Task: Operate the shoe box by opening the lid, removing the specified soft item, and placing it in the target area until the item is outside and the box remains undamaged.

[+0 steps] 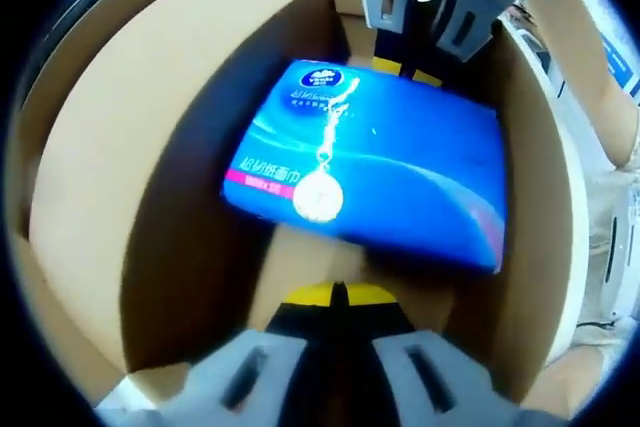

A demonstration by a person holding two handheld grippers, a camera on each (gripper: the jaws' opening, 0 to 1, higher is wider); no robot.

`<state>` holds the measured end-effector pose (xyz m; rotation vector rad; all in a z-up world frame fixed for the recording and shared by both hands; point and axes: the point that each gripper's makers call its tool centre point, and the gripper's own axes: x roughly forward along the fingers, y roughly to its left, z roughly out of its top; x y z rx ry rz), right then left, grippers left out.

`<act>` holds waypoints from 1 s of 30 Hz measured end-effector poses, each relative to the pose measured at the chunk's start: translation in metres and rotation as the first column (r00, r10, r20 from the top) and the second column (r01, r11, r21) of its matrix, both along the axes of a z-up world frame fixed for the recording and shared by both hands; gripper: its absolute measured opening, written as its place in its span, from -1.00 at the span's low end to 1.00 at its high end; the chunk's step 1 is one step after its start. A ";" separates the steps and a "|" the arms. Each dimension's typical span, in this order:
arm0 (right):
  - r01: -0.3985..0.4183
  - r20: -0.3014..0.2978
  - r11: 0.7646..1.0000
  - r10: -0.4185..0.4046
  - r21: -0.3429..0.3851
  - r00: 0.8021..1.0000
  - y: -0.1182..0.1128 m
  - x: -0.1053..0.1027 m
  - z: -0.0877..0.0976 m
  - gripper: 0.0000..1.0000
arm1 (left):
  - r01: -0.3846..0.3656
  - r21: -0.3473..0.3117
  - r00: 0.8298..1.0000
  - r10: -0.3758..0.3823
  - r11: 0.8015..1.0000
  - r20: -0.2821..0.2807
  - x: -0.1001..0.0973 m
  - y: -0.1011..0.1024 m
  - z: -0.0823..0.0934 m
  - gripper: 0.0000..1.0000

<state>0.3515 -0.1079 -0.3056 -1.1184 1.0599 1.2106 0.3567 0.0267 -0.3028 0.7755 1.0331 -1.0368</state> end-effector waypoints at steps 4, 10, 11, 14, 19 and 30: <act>0.009 0.007 1.000 -0.009 -0.005 1.000 0.000 0.000 0.000 -0.97 | 0.006 0.006 1.000 -0.006 1.000 0.007 0.001 0.001 0.000 -0.98; 0.011 0.019 1.000 -0.010 -0.019 1.000 0.000 0.001 0.000 -0.97 | -0.004 -0.035 1.000 0.004 0.999 0.001 0.002 0.002 0.000 -0.99; 0.012 0.019 1.000 -0.011 -0.020 1.000 0.000 0.001 0.000 -0.97 | -0.001 -0.041 1.000 0.002 0.999 0.003 0.001 0.002 0.000 -0.99; 0.019 0.020 1.000 -0.018 -0.021 1.000 0.000 0.001 0.000 -0.97 | -0.003 -0.056 1.000 0.003 0.998 0.003 0.002 0.002 0.000 -0.99; 0.031 0.024 0.999 -0.031 -0.014 0.999 -0.001 0.002 0.000 -0.97 | 0.002 -0.053 1.000 -0.002 0.999 0.001 0.003 0.000 0.000 -0.99; 0.008 0.042 0.998 -0.005 -0.058 0.999 -0.002 0.003 -0.001 -0.97 | 0.098 0.106 0.991 -0.107 0.989 0.077 0.002 -0.003 0.000 -0.99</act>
